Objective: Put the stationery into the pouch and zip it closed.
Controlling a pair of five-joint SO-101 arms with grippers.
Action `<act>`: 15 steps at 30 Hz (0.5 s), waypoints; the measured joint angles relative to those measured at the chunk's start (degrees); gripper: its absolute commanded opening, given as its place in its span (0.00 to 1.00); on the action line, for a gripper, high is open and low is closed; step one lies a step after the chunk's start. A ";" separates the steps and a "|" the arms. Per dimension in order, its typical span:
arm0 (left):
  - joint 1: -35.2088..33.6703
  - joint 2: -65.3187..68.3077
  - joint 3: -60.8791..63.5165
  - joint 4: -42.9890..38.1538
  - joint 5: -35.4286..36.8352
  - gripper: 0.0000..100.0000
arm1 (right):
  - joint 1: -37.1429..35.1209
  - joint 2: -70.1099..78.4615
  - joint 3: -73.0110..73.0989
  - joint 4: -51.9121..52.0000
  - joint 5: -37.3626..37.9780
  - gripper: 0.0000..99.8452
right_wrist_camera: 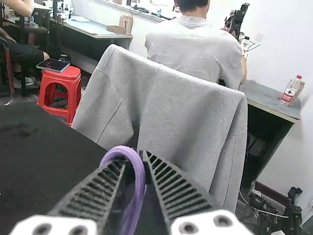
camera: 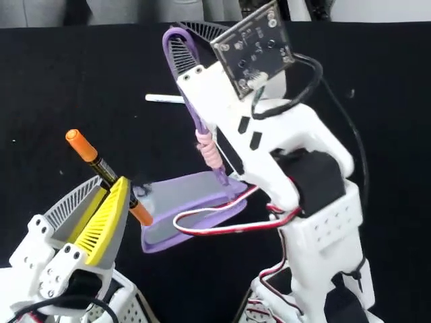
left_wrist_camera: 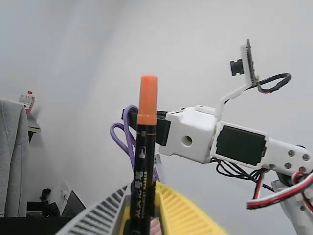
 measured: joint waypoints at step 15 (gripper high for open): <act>8.70 0.00 10.20 -4.66 -5.10 0.03 | 0.18 0.09 4.04 -5.45 0.00 0.01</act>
